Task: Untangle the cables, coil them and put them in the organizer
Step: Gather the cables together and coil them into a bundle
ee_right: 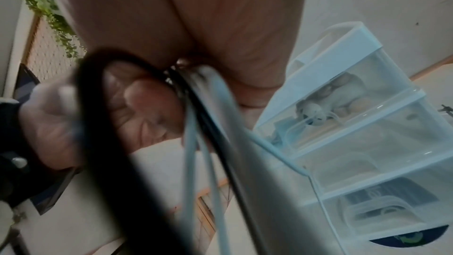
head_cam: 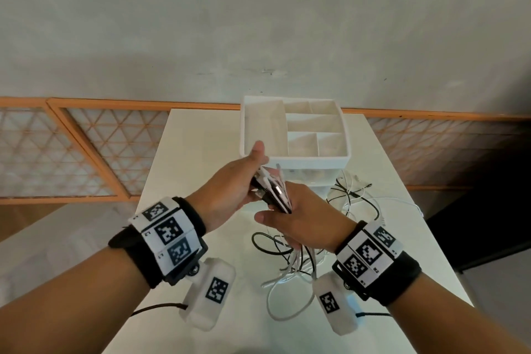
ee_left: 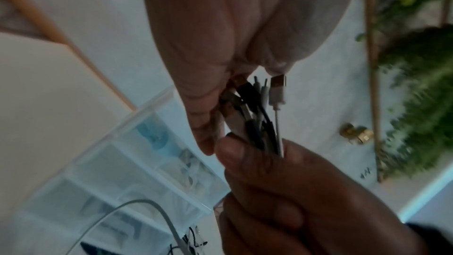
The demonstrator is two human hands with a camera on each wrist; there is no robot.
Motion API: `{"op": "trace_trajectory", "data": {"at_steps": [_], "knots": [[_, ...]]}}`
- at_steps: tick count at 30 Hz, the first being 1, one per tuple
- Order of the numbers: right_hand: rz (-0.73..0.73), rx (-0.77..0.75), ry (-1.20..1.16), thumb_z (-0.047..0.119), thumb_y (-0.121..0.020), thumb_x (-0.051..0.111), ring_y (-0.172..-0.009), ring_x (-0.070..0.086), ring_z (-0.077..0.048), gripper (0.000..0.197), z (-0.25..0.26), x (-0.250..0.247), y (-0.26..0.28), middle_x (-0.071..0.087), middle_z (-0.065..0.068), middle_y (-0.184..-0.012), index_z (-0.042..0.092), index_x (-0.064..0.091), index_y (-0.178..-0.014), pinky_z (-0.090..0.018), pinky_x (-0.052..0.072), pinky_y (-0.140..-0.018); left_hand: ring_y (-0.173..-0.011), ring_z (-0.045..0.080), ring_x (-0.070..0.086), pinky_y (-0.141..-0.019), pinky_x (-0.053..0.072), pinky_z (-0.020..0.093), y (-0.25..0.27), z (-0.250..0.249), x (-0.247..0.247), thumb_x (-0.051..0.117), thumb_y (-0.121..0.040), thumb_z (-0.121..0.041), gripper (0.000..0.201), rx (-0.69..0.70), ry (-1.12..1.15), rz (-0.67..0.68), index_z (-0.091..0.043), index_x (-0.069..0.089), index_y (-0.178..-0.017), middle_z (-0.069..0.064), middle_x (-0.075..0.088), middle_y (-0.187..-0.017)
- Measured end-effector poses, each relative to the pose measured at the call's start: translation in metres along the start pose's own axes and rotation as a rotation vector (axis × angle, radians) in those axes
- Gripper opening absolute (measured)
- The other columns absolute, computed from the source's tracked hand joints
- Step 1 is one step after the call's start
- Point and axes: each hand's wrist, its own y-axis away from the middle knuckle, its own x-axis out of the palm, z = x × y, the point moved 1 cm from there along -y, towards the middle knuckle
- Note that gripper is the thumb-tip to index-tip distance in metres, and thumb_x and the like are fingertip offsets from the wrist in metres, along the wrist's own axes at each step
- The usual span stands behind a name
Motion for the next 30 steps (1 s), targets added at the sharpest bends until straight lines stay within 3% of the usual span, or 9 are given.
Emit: {"op": "trace_trajectory", "data": {"at_steps": [4,7,10,14,18,20,23,27,30], "knots": [[-0.082,-0.043,-0.033,0.01,-0.096,0.065,-0.041,0.053,0.002,0.015,0.002,-0.006,0.0,0.055,0.023,-0.048,0.02,0.062,-0.107,-0.01,0.041,-0.048,-0.1,0.025,0.07,-0.093,0.055,0.038,-0.001,-0.004,-0.005,0.048,-0.092,-0.052,0.052,0.016,0.001,0.001,-0.01,0.06,-0.121,0.014,0.071,-0.115],[-0.149,0.003,-0.095,0.016,-0.092,0.071,-0.041,0.042,-0.003,0.012,-0.003,-0.013,0.004,0.048,0.014,-0.052,0.008,0.065,-0.098,-0.021,0.04,-0.048,-0.077,0.025,0.069,-0.077,0.06,0.032,0.002,-0.009,-0.026,0.052,-0.1,-0.011,0.024,0.035,-0.031,-0.074,0.005,0.064,-0.113,0.02,0.07,-0.098],[-0.095,0.006,-0.046,0.022,-0.091,0.073,-0.043,0.039,-0.005,0.019,-0.006,-0.017,0.008,0.041,0.014,-0.051,0.007,0.065,-0.1,-0.021,0.037,-0.049,-0.075,0.02,0.07,-0.071,0.059,0.024,0.006,-0.01,-0.036,0.06,-0.091,0.004,0.017,0.082,-0.174,0.006,0.004,0.069,-0.105,0.017,0.073,-0.09],[-0.063,0.013,0.046,0.029,-0.09,0.074,-0.044,0.038,-0.004,0.034,-0.006,-0.018,0.009,0.04,0.013,-0.049,0.0,0.056,-0.088,-0.018,0.036,-0.051,-0.073,0.018,0.07,-0.07,0.057,0.021,0.008,-0.017,-0.039,0.065,-0.086,0.005,0.016,0.147,-0.229,0.029,0.001,0.073,-0.1,0.025,0.073,-0.095],[-0.013,-0.015,0.196,0.034,-0.089,0.075,-0.054,0.05,0.002,0.022,-0.004,-0.016,0.008,0.054,0.019,-0.056,0.03,0.059,-0.075,-0.012,0.036,-0.059,-0.072,0.018,0.07,-0.068,0.057,0.021,0.008,-0.018,-0.038,0.062,-0.089,0.003,0.014,0.169,-0.203,0.037,0.001,0.073,-0.098,0.015,0.074,-0.082],[0.016,-0.04,0.264,0.036,-0.088,0.075,-0.065,0.058,0.003,0.018,-0.002,-0.013,0.007,0.063,0.019,-0.069,0.038,0.058,-0.08,-0.014,0.041,-0.065,-0.07,0.018,0.069,-0.067,0.057,0.021,0.006,-0.018,-0.039,0.061,-0.091,0.002,0.013,0.174,-0.203,0.027,0.001,0.072,-0.097,0.011,0.073,-0.077],[0.038,-0.079,0.332,0.036,-0.088,0.074,-0.068,0.057,0.003,0.02,0.003,-0.007,0.006,0.062,0.02,-0.071,0.039,0.056,-0.08,-0.013,0.04,-0.066,-0.066,0.014,0.066,-0.064,0.056,0.022,0.005,-0.016,-0.038,0.062,-0.092,0.0,0.011,0.18,-0.277,0.038,0.0,0.072,-0.096,0.006,0.072,-0.072],[-0.02,-0.047,0.325,0.037,-0.087,0.074,-0.06,0.055,-0.001,0.015,0.007,-0.004,0.002,0.062,0.01,-0.067,0.025,0.066,-0.086,-0.016,0.039,-0.06,-0.068,0.011,0.064,-0.066,0.052,0.026,0.007,-0.005,-0.035,0.063,-0.093,-0.004,0.013,0.179,-0.428,0.039,-0.01,0.074,-0.093,0.005,0.074,-0.079],[-0.017,-0.033,0.366,0.038,-0.086,0.075,-0.057,0.054,0.002,0.023,0.008,-0.004,0.0,0.059,0.015,-0.061,0.037,0.058,-0.071,-0.012,0.035,-0.057,-0.077,0.015,0.064,-0.074,0.053,0.033,0.007,0.0,-0.039,0.065,-0.092,-0.006,0.011,0.099,-0.395,0.09,-0.012,0.073,-0.093,0.007,0.071,-0.086]]}}
